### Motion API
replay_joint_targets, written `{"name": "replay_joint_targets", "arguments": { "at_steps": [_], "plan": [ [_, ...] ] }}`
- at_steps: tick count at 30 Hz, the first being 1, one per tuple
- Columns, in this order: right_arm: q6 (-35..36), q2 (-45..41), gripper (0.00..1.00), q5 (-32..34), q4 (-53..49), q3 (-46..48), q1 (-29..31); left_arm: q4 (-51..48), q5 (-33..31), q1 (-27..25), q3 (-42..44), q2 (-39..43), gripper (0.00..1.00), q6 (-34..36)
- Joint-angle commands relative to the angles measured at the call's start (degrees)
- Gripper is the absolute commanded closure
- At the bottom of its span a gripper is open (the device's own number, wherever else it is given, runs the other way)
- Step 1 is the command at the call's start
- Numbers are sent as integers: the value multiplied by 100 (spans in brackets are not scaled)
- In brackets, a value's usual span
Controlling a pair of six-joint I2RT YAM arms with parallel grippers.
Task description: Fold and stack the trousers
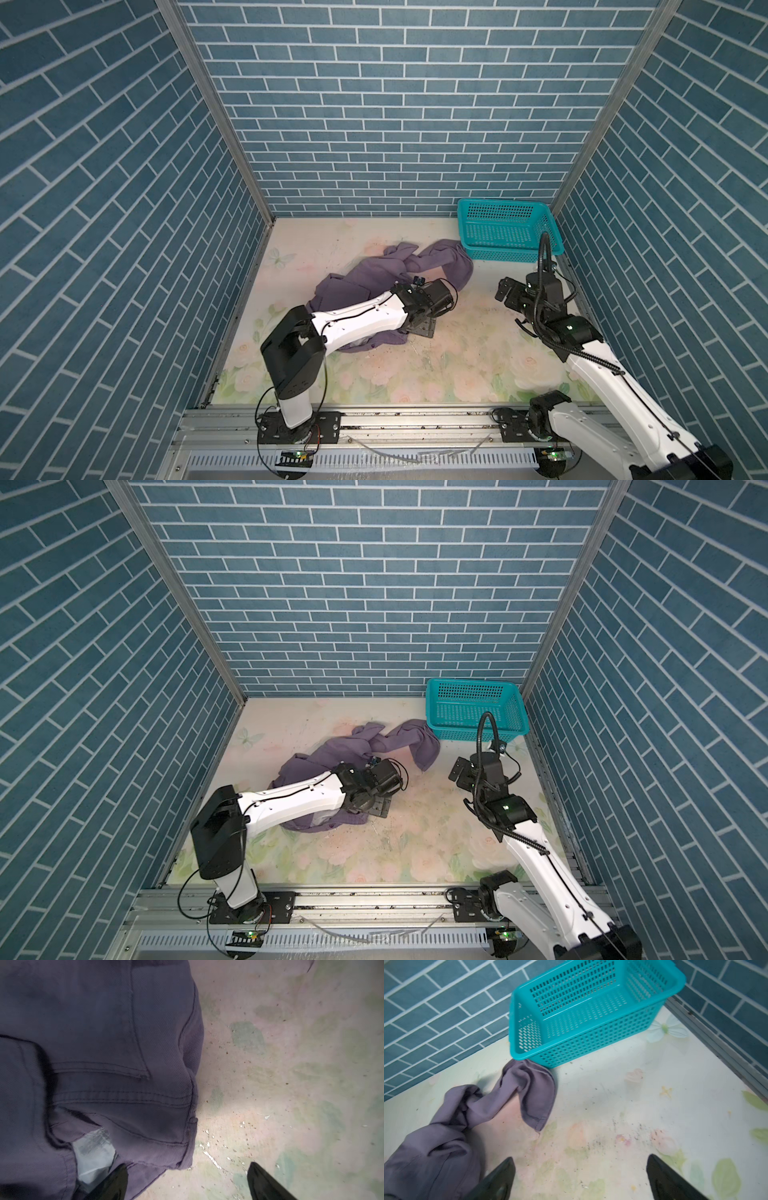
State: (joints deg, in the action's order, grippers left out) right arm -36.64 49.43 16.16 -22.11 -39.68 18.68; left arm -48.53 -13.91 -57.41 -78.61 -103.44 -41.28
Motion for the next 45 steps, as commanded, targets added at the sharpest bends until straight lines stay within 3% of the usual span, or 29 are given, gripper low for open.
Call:
{"name": "replay_joint_targets", "arguments": {
  "at_steps": [1,4,6,12,18,22,23,25,26,34,38,45],
  "plan": [
    [-177,-156,2,-204,-185,372,-268,-75,-198,-23,-135,-340,9,240],
    [-171,-98,2,-352,-151,487,-430,-59,-209,-6,-280,-686,18,393],
    [-173,-26,1,-456,-106,498,-512,-107,-229,19,-454,-890,32,545],
    [-229,120,1,-729,23,423,-645,-791,-629,502,-1377,-951,100,1353],
    [101,323,4,-1032,-227,24,-654,-2068,-1671,784,-3551,-344,100,2258],
    [245,517,7,-1357,-237,-145,-653,-2437,-1515,784,-4536,-136,100,2367],
    [245,551,7,-1414,-197,-139,-654,-2459,-1366,784,-4494,-87,92,2303],
    [245,601,7,-1500,-95,-97,-650,-2306,-1009,771,-4031,50,62,2162],
    [237,647,5,-1518,-51,-75,-654,-2155,-800,758,-3640,137,53,2071],
    [264,962,1,-1510,-26,-224,-655,-949,17,661,-959,559,25,1323],
    [168,1047,1,-1564,100,-173,-648,-480,368,590,-456,491,20,1181],
    [94,1256,1,-1628,111,-212,-654,-106,672,583,-271,-92,29,1158]
  ]
}}
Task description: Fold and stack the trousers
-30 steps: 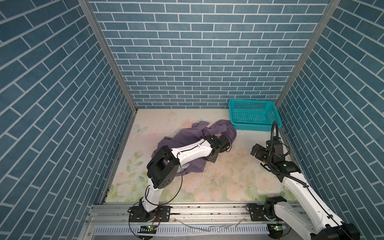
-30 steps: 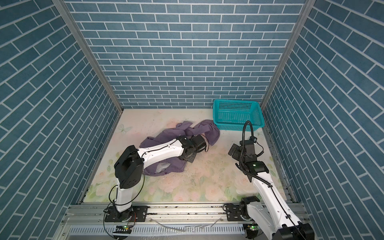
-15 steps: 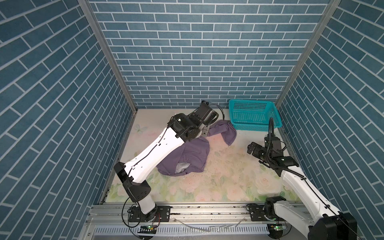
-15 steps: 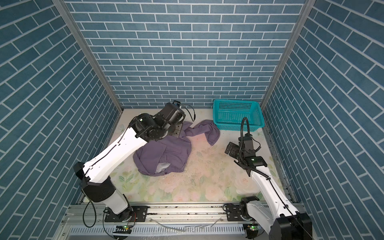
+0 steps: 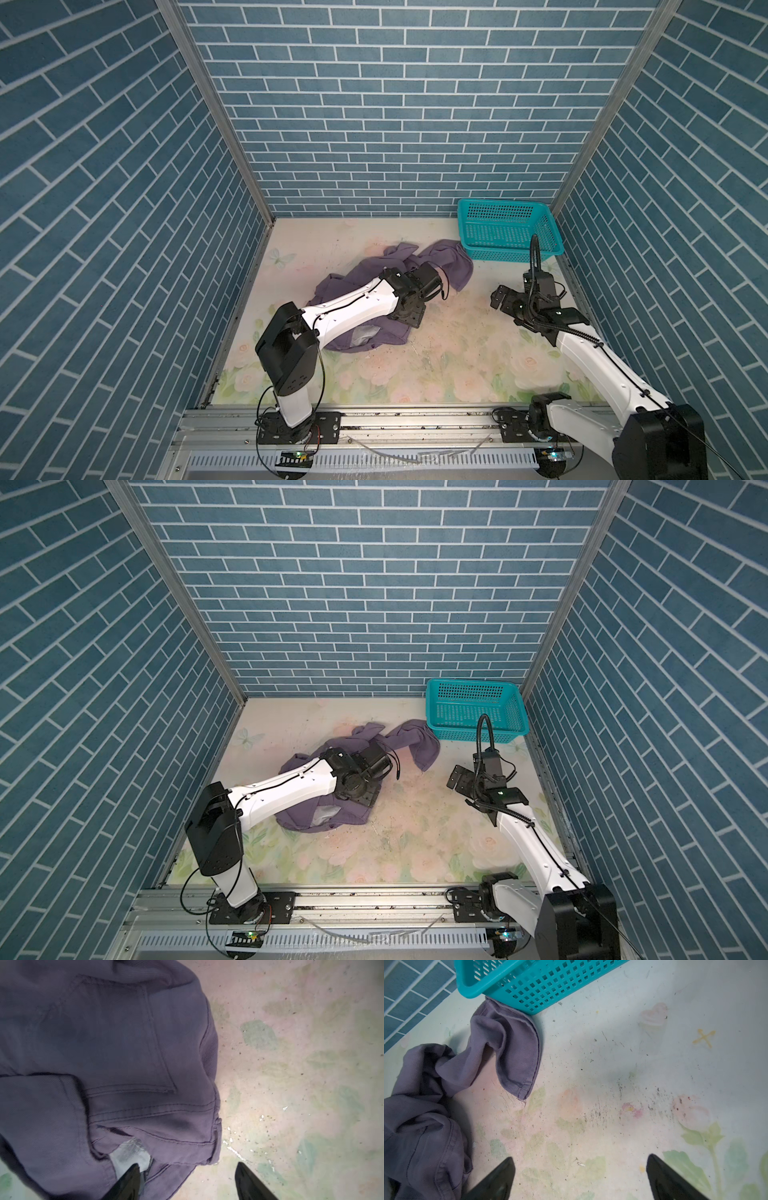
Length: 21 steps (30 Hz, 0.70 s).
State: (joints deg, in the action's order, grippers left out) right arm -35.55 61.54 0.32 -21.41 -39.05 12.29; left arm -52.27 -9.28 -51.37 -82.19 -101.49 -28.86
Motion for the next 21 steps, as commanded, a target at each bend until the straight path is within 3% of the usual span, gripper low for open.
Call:
{"name": "replay_joint_targets", "arguments": {
  "at_steps": [1,8,10,13,15,16,21],
  "plan": [
    [-6,60,1,-33,32,-303,-12,346,231,-20,119,-356,29,-104],
    [13,100,2,-5,10,-378,-17,715,402,-22,333,-831,35,-246],
    [21,107,2,-29,28,-370,-17,726,338,-21,336,-860,46,-236],
    [81,115,2,-52,6,-374,-10,659,226,-15,257,-829,80,-139],
    [126,107,3,-54,-32,-367,-17,452,100,-13,102,-810,95,-62],
    [141,109,3,-52,-40,-371,-18,254,-3,-4,-61,-789,100,-33],
    [248,162,6,-181,-29,-452,-21,-740,-617,58,-1083,-210,100,234]
  ]
}}
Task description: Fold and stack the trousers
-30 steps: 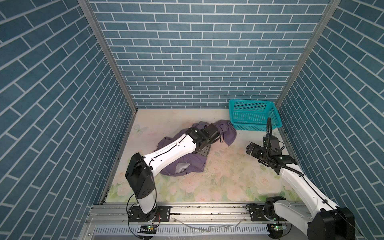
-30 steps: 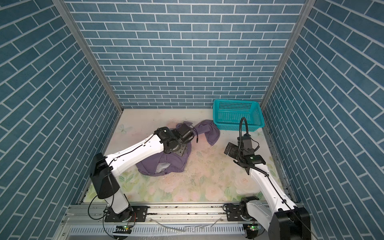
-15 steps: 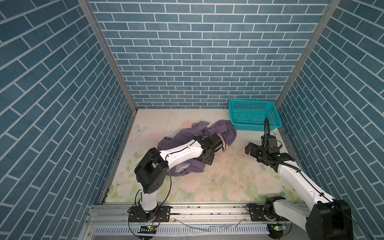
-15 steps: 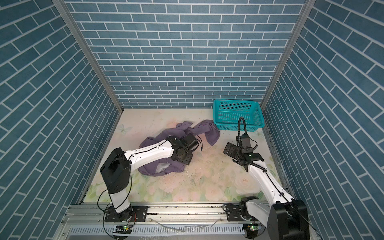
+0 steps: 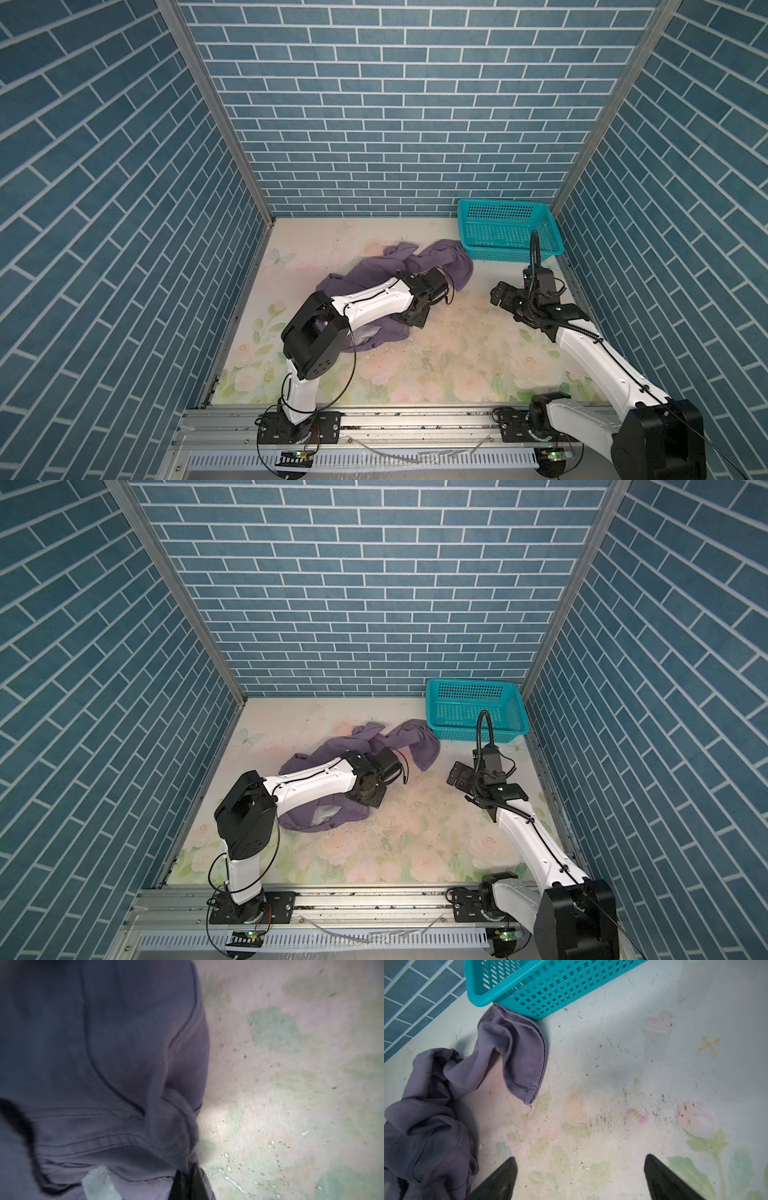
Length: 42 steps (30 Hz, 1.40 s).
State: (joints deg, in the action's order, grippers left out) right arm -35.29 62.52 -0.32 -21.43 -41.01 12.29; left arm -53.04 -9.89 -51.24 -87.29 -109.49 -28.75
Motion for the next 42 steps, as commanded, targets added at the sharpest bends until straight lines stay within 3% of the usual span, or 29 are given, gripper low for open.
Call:
{"name": "replay_joint_targets", "arguments": {
  "at_steps": [1,4,6,10,13,14,15,19,23,28,32,37,42],
  "plan": [
    [248,104,7,-194,-6,-298,-25,-875,-764,44,-861,747,100,296],
    [405,235,21,-678,139,-492,27,-1688,-1164,83,-1889,1061,100,388],
    [629,215,24,-869,382,-663,309,-2280,-1330,97,-2751,1139,100,415],
    [1487,284,15,-526,621,-1223,1350,-3395,-1879,97,-4578,1211,100,502],
    [1630,513,10,-686,772,-1593,1656,-3976,-2182,114,-5787,1230,100,669],
    [1686,621,2,-697,780,-1754,1751,-4103,-2217,152,-6067,1269,100,719],
    [1736,733,1,-714,772,-1896,1841,-4156,-2193,213,-6211,1326,100,755],
    [1832,1324,1,-899,865,-2597,2440,-3891,-1910,600,-5765,1924,100,802],
    [1733,2081,1,-1030,1077,-3163,3456,-3276,-1297,1073,-5067,2441,100,890],
    [1305,3237,2,-1292,1528,-3736,4803,-3068,-673,1379,-5255,2256,100,1042],
    [1102,3911,4,-1647,1668,-4191,5519,-3022,9,1639,-5615,1818,100,1205],
    [1197,3544,6,-1639,1688,-3811,5451,-2953,1010,1958,-5757,1503,100,1294],
    [1058,2170,5,-1395,1960,-2465,4359,-2848,1773,2300,-5788,1457,100,1249]
  ]
}}
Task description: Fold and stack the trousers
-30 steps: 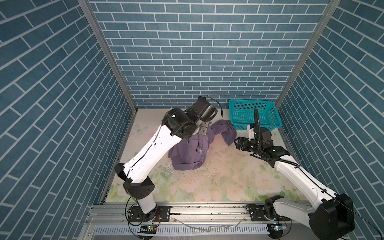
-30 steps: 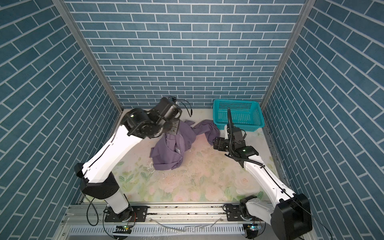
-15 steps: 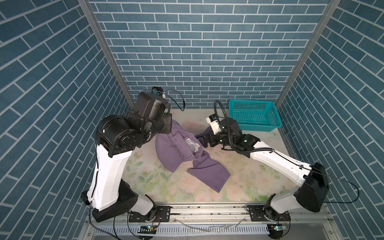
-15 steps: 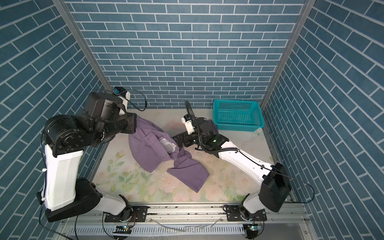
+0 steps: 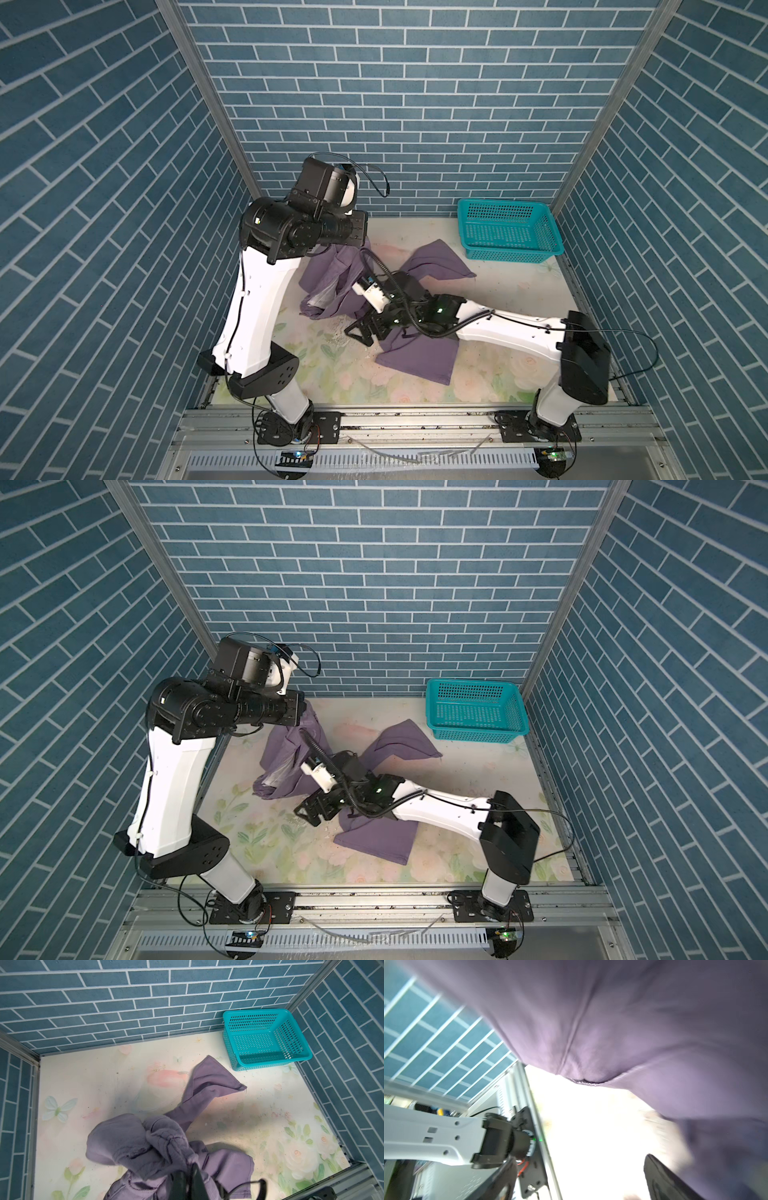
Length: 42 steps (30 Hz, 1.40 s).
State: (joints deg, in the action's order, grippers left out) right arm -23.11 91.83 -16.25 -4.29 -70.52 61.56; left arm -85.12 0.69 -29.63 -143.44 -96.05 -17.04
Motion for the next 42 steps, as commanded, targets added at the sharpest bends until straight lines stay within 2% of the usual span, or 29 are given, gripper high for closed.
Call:
{"name": "replay_joint_targets", "arguments": {
  "at_steps": [1,4,7,17,25,29,34,38,42],
  "plan": [
    [-129,-987,5,301,173,703,-792,370,867,192,-200,121,100,88],
    [57,-1330,5,580,-181,1104,-1137,384,1245,290,-291,124,100,128],
    [64,-1373,5,620,-318,1414,-1201,421,1414,365,-316,181,100,113],
    [-789,-746,6,279,-73,2362,-1173,666,1488,711,-308,543,100,-123],
    [-856,-92,7,705,-214,2709,-959,854,1423,744,-197,760,100,-264],
    [-1042,-137,7,705,135,2990,-959,859,1190,755,65,883,100,-246],
    [-1064,-765,8,801,122,3074,-1075,1076,979,753,989,1121,100,-240],
    [-924,-1498,8,878,-317,2712,-1232,1830,1319,753,2409,1502,100,-429],
    [-591,-2272,5,1399,-937,2414,-1303,2158,1135,755,3191,1649,100,-476]
  ]
}}
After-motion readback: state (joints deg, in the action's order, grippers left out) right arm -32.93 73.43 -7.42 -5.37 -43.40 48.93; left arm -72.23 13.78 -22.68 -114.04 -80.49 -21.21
